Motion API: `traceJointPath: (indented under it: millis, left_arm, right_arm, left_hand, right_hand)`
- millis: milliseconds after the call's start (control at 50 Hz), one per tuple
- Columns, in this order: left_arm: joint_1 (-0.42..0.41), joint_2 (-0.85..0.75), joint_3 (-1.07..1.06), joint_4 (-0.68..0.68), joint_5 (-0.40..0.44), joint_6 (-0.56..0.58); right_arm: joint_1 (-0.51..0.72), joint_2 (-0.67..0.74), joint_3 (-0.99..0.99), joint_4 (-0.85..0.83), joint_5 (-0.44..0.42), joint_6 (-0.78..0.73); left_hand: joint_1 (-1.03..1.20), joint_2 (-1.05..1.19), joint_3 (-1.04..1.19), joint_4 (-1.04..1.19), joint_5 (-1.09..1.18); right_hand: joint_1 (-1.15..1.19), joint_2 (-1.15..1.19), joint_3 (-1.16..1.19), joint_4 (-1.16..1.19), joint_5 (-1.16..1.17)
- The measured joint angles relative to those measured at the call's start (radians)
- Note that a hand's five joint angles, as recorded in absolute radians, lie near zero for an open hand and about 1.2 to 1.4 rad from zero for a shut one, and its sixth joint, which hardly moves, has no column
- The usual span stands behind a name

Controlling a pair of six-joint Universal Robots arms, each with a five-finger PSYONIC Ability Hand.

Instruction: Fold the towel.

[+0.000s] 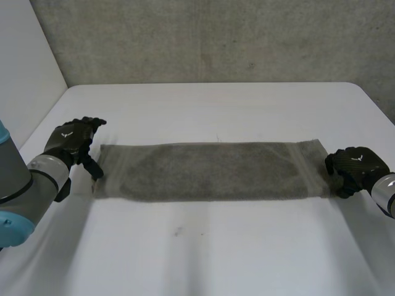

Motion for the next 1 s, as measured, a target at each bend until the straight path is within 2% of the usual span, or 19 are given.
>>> traceJointPath:
  millis: [40,180,300,480,620,680,780,880,1000]
  left_arm:
    - [-0.001,0.001,-0.002,0.001,0.0,0.0]
    - [-0.003,0.001,-0.006,0.003,-0.002,0.001]
    - [-0.002,0.001,-0.01,0.004,-0.002,0.001]
    - [-0.001,0.011,-0.014,0.005,-0.003,0.002]
    - [-0.001,0.024,-0.016,0.004,-0.004,0.002]
    - [-0.002,0.034,-0.019,0.004,-0.005,0.002]
    - [-0.003,0.049,-0.025,0.004,-0.006,0.002]
    - [-0.007,0.063,-0.028,0.004,-0.009,0.002]
    - [-0.011,0.075,-0.033,0.003,-0.01,0.001]
  right_arm:
    - [0.0,0.007,-0.003,0.0,0.0,-0.004]
    - [-0.009,0.034,-0.026,0.003,0.009,-0.016]
    - [-0.053,0.029,-0.051,0.01,0.052,-0.032]
    - [-0.222,0.008,-0.125,0.092,0.164,-0.167]
    - [-0.281,-0.024,-0.198,0.154,0.181,-0.232]
    - [-0.268,-0.042,-0.221,0.164,0.18,-0.223]
    - [-0.113,-0.117,-0.283,0.168,0.176,-0.128]
    - [0.148,-0.153,-0.338,0.157,0.168,-0.039]
    - [0.471,-0.097,-0.386,0.136,0.164,-0.017]
  left_hand:
    - [0.0,0.0,0.0,0.0,0.0]
    - [0.0,0.0,0.0,0.0,0.0]
    - [0.0,0.0,0.0,0.0,0.0]
    - [0.0,0.0,0.0,0.0,0.0]
    - [0.0,0.0,0.0,0.0,0.0]
    - [0.0,0.0,0.0,0.0,0.0]
    - [0.0,0.0,0.0,0.0,0.0]
    - [0.0,0.0,0.0,0.0,0.0]
    - [0.0,0.0,0.0,0.0,0.0]
  right_hand:
    - [0.0,0.0,0.0,0.0,0.0]
    - [0.321,0.425,0.428,0.432,0.417]
    - [0.321,0.435,0.448,0.459,0.437]
    - [0.321,0.435,0.448,0.459,0.441]
    - [0.321,0.435,0.448,0.459,0.446]
    - [0.321,0.435,0.448,0.459,0.448]
    - [0.321,0.435,0.448,0.461,0.452]
    - [0.321,0.435,0.448,0.461,0.455]
    - [0.321,0.435,0.452,0.461,0.457]
